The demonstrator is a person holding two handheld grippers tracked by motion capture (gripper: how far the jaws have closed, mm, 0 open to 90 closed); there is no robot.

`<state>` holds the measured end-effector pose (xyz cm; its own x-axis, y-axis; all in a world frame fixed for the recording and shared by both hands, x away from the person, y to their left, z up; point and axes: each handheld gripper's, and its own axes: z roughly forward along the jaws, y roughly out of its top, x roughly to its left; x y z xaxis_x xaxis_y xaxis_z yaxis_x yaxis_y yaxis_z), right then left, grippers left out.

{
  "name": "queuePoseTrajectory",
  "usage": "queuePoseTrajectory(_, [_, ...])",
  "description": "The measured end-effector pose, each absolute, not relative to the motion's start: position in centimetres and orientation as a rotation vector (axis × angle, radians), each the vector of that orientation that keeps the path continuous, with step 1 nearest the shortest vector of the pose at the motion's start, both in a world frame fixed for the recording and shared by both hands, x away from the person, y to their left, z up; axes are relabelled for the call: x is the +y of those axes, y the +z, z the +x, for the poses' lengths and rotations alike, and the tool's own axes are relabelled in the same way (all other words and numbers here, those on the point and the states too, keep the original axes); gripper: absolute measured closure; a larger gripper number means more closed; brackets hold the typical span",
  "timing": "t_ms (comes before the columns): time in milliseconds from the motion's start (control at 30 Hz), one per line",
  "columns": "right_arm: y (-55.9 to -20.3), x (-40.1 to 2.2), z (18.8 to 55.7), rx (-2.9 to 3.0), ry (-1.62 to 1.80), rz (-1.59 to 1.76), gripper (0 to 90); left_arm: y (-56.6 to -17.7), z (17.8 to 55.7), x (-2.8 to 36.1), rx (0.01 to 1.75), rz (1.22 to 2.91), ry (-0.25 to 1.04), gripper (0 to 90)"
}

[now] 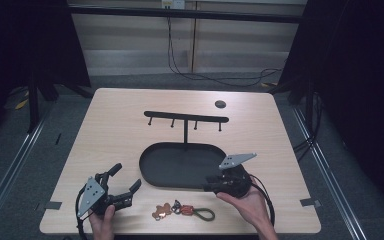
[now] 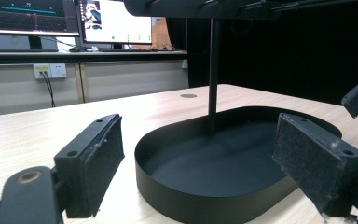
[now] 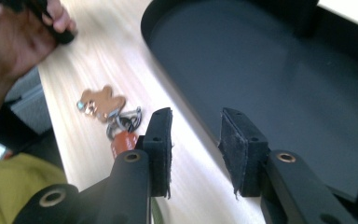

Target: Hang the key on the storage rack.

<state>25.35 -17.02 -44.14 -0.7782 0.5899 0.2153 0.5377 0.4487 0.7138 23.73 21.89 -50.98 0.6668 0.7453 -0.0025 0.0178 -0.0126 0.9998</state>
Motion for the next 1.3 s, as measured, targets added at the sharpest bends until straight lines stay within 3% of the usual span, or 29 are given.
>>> queuePoseTrajectory(300, [-44.4,-16.0,25.0,2.846,1.025,0.978,61.8,-51.0,23.7,21.9,0.668,1.488,0.65,15.8])
queuePoseTrajectory(667, [-45.7,-15.1,25.2,3.025,0.782,0.943,80.3,-51.0,23.7,21.9,0.669,1.487,0.651,15.8])
queuePoseTrajectory(1300, [-46.9,-14.2,24.7,3.125,0.614,0.867,81.9,-51.0,23.7,21.8,0.67,1.485,0.644,15.8])
